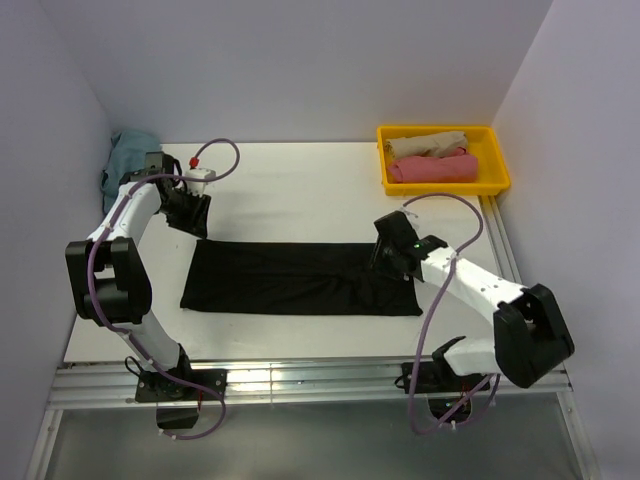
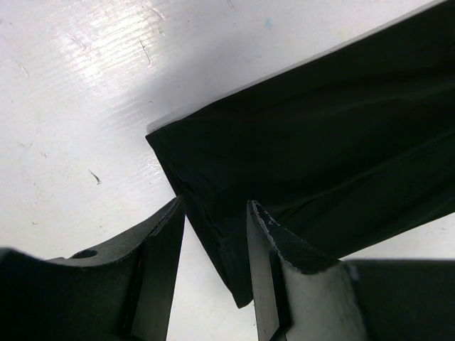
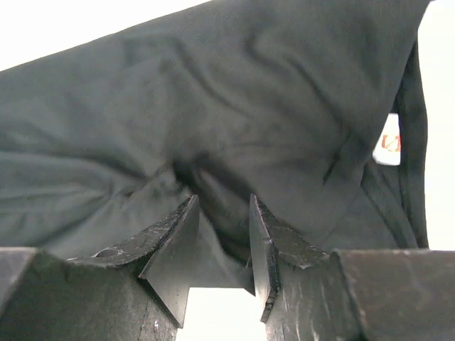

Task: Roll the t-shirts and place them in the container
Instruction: Fold the tshirt, then roll the tshirt

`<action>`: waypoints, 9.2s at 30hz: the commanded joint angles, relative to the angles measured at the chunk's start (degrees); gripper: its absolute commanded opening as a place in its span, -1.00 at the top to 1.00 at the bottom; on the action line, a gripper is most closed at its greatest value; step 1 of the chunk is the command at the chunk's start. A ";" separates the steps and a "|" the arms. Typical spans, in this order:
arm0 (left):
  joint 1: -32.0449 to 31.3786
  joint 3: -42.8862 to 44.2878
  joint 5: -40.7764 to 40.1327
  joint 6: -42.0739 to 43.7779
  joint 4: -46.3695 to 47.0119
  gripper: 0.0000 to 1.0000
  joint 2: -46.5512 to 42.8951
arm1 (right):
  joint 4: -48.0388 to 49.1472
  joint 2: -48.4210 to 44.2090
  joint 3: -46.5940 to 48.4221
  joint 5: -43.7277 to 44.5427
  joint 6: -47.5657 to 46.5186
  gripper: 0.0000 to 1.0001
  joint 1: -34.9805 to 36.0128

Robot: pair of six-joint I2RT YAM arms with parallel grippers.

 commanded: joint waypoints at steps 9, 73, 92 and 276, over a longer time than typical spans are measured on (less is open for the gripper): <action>-1.36 1.94 1.29 -0.89 -0.21 0.09 -2.13 | 6.21 14.29 9.16 0.91 -4.26 0.14 -1.38; -1.62 -1.22 0.77 -0.18 0.31 0.12 -4.06 | 0.41 1.21 -2.25 -1.81 3.29 0.35 10.66; -1.71 -1.22 0.77 -0.18 0.93 0.13 -2.57 | 2.89 -1.51 -4.73 -6.57 7.69 0.36 18.75; -11.90 10.73 7.80 -7.65 4.98 0.99 20.11 | -8.65 59.05 67.46 0.91 11.99 0.80 39.41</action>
